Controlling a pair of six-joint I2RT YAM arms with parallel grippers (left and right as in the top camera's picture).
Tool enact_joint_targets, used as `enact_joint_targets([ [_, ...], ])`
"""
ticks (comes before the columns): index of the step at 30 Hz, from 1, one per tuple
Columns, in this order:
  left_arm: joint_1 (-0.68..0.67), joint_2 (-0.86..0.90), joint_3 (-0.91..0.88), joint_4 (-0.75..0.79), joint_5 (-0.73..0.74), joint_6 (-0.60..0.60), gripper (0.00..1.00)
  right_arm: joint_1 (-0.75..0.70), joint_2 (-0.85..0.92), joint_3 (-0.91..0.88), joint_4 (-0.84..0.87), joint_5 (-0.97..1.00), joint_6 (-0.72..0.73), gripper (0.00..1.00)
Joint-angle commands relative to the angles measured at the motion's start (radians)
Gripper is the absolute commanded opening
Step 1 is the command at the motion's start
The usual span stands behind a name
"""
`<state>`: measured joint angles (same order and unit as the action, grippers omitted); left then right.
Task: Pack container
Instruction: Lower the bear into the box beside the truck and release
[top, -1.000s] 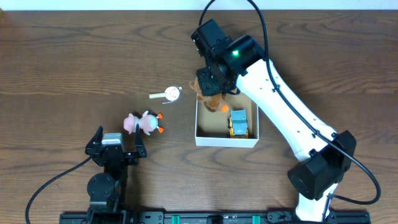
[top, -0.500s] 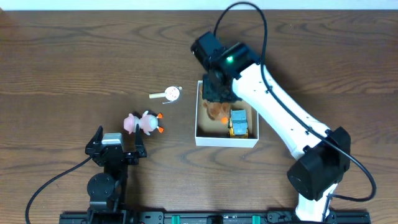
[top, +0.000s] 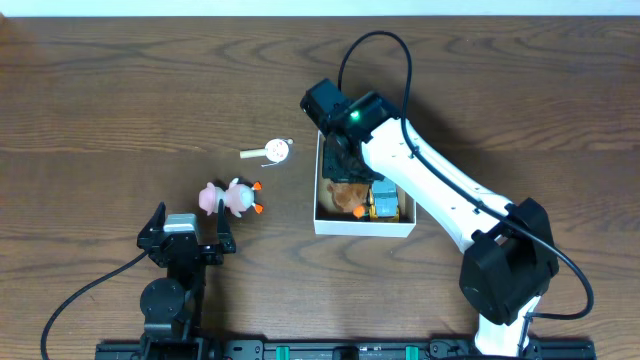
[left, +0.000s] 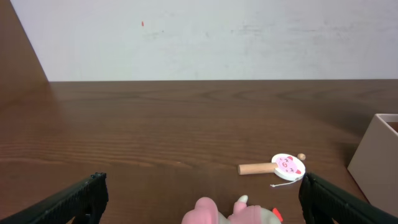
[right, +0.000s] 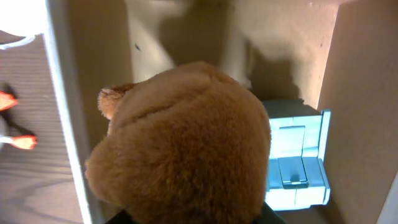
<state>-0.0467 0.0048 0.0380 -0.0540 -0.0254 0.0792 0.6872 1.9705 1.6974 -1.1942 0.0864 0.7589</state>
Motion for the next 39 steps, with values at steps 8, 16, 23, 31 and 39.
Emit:
enact_joint_targets([
  [8,0.005,-0.001,-0.034,-0.015,0.004,0.006,0.98,0.008,-0.005,-0.069,0.11,0.01,0.018,0.23],
  [16,0.005,-0.001,-0.034,-0.015,0.004,0.006,0.98,0.008,-0.005,-0.069,0.108,-0.028,0.018,0.36],
  [23,0.005,-0.001,-0.034,-0.015,0.004,0.006,0.98,0.008,-0.005,-0.069,0.102,-0.076,0.018,0.6],
  [31,0.005,-0.001,-0.034,-0.015,0.004,0.006,0.98,0.006,-0.005,-0.069,0.103,-0.076,0.018,0.67],
  [39,0.005,-0.001,-0.034,-0.015,0.004,0.006,0.98,0.006,-0.005,-0.069,0.102,-0.076,0.001,0.71],
])
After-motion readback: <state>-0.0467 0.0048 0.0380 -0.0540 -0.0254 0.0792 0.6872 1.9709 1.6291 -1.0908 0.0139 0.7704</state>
